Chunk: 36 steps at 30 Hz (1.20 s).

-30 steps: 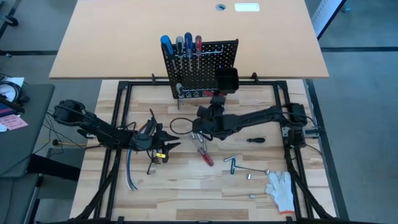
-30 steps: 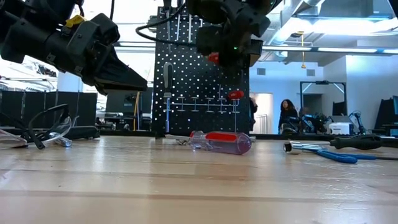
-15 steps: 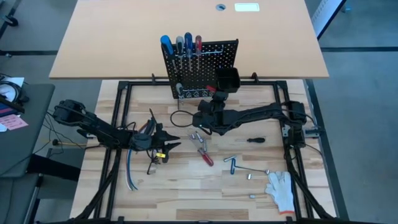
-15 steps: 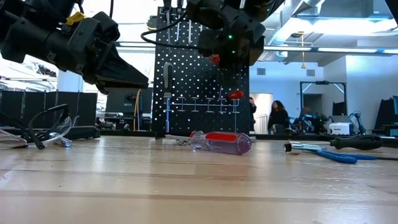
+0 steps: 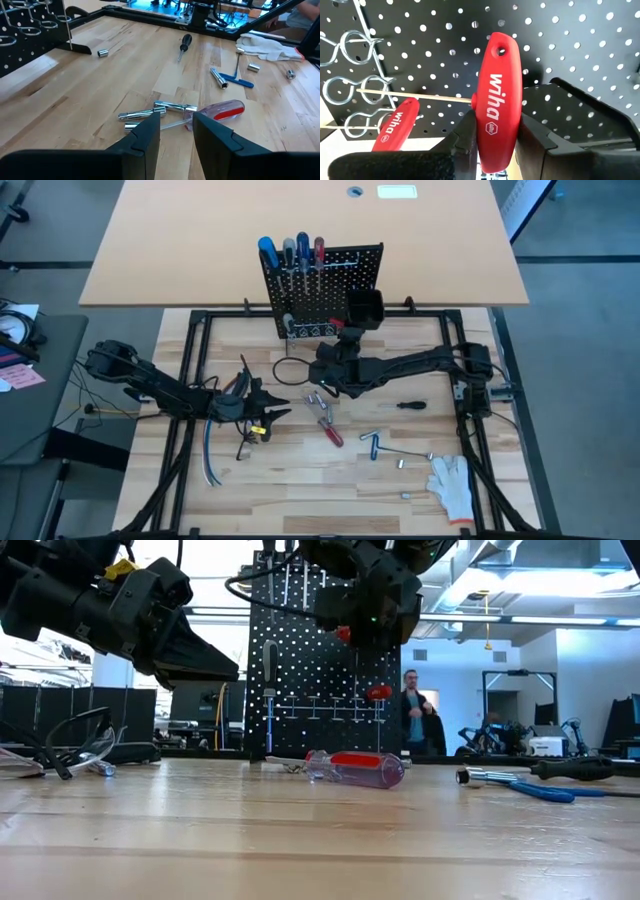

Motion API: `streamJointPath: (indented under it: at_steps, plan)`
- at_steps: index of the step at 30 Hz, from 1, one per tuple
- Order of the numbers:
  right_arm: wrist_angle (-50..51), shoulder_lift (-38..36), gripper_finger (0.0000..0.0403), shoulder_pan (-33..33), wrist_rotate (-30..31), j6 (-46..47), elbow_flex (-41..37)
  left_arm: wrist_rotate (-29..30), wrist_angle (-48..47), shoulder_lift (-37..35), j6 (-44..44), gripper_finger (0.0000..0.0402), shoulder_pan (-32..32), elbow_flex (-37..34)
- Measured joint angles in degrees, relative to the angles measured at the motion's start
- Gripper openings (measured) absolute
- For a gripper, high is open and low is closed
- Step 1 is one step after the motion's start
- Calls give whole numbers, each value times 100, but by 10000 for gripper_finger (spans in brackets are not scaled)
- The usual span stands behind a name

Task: Hang tools onto peg board
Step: Hang the allen wrench on the pegboard

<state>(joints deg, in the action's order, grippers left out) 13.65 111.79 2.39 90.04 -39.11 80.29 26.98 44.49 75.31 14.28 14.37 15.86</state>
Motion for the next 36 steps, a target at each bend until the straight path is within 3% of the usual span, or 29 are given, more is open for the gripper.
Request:
streamJointPath:
  at_steps: [9, 17, 30, 36]
  plan:
    - [-23, 0, 96, 65, -3, 4, 0, -1, 0, 0, -8, 111, -2, 0]
    - [-625, 0, 96, 120, 2, -328, 0, -2, -2, 0, -11, 111, -2, 0]
    - [-136, 0, 96, 313, -6, 85, 0, -122, -4, 0, -11, 111, -2, 0]
    - [144, 2, 96, 264, -543, 496, 0, -120, -4, 0, -11, 111, -1, 2]
